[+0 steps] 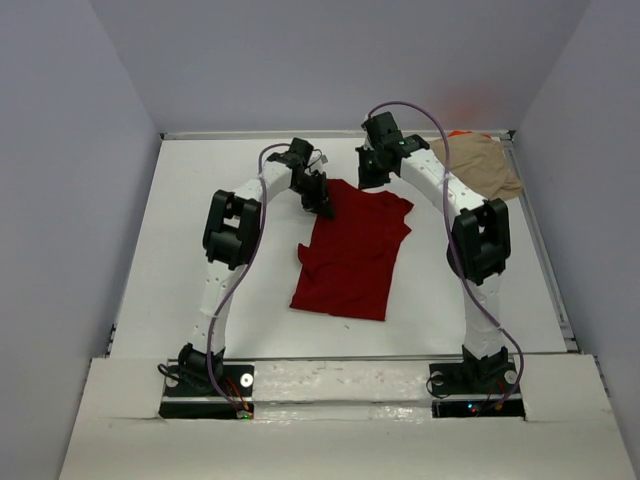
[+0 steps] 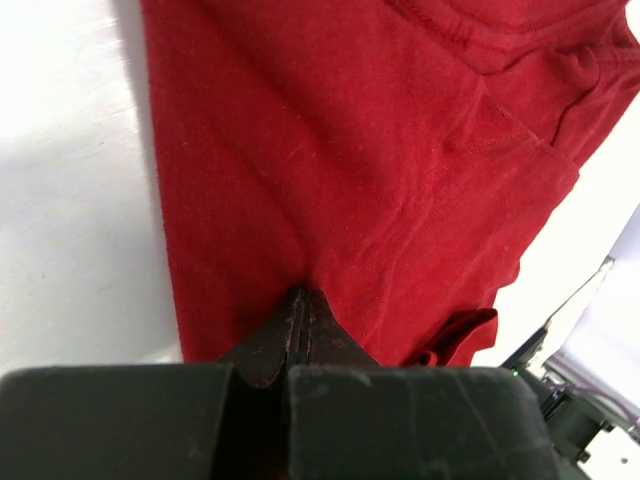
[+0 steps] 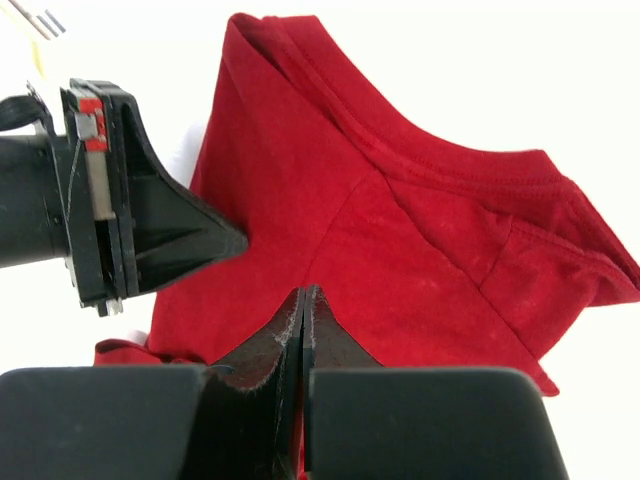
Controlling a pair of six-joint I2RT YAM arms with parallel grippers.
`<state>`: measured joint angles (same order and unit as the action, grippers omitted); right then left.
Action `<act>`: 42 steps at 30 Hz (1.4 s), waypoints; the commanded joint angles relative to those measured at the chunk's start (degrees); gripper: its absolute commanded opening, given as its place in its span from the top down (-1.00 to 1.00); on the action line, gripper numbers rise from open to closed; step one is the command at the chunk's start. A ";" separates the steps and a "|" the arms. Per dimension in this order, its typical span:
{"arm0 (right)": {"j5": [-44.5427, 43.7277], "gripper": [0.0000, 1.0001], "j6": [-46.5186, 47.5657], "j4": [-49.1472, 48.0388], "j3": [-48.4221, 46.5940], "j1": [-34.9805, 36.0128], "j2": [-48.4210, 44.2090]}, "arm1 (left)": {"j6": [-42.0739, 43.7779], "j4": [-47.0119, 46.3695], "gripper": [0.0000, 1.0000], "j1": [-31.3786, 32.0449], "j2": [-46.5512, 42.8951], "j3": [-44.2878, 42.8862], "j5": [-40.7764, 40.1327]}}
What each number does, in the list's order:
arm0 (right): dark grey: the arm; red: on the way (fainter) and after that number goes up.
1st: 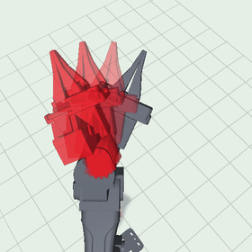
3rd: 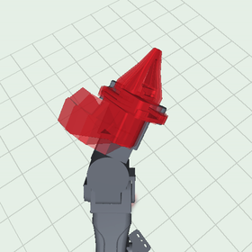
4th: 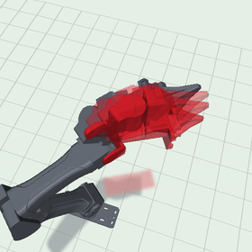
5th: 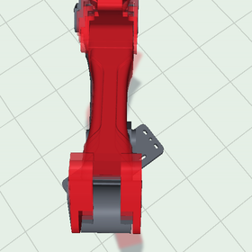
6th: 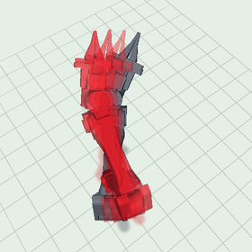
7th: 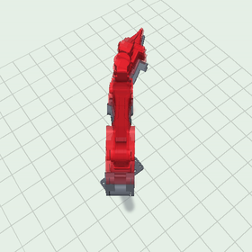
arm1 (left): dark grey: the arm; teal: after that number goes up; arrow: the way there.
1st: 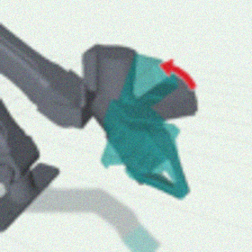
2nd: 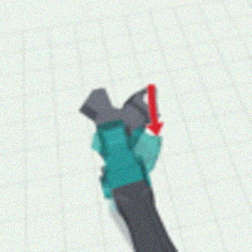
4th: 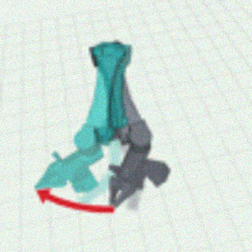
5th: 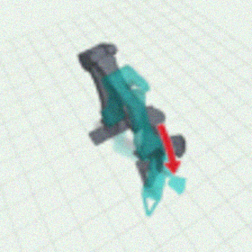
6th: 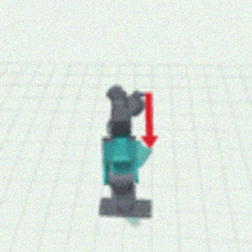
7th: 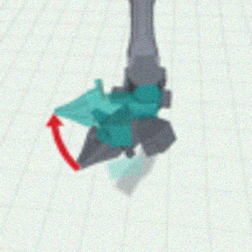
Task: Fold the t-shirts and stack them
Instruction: Fold the tshirt
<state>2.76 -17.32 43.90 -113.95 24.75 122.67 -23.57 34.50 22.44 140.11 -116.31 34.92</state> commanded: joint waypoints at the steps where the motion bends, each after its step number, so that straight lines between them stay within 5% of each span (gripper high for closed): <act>1: 0.40 1.00 1.32 1.45 -2.07 -0.23 -4.72 | -2.09 5.48 1.00 0.24 1.57 -0.15 -6.17; 8: -0.39 1.00 1.76 1.63 0.31 -0.23 -6.83 | -7.44 1.36 1.00 -3.27 -4.67 11.18 -14.77; 16: -0.13 1.00 2.20 1.54 1.36 -0.23 -7.80 | -7.72 8.39 1.00 -4.24 -3.71 9.08 -27.00; 27: 0.40 1.00 3.52 -2.39 7.31 -0.23 -8.58 | -6.05 6.81 1.00 -5.74 -7.65 10.93 -25.51; 28: -0.21 0.80 3.61 -3.72 9.08 -0.23 -9.29 | -5.44 5.42 1.00 -5.56 -8.97 11.97 -25.60; 29: -0.65 0.34 3.70 -5.13 10.75 -0.23 -10.08 | -5.26 4.53 1.00 -5.30 -10.46 12.68 -26.12; 32: -1.62 0.02 4.31 -7.77 15.41 -0.23 -12.19 | -4.03 0.93 0.94 -3.81 -19.49 14.88 -29.89; 38: -2.41 -0.07 4.40 -8.92 19.29 -0.23 -13.42 | -1.40 -0.23 0.70 -3.28 -27.17 15.07 -31.14; 42: -1.36 -0.07 4.23 -9.89 21.66 -0.23 -14.57 | 1.60 -0.23 0.31 -2.22 -28.40 13.40 -29.46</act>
<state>1.32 -13.69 37.91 -93.56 24.75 111.79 -26.17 34.94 18.92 114.83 -100.33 5.98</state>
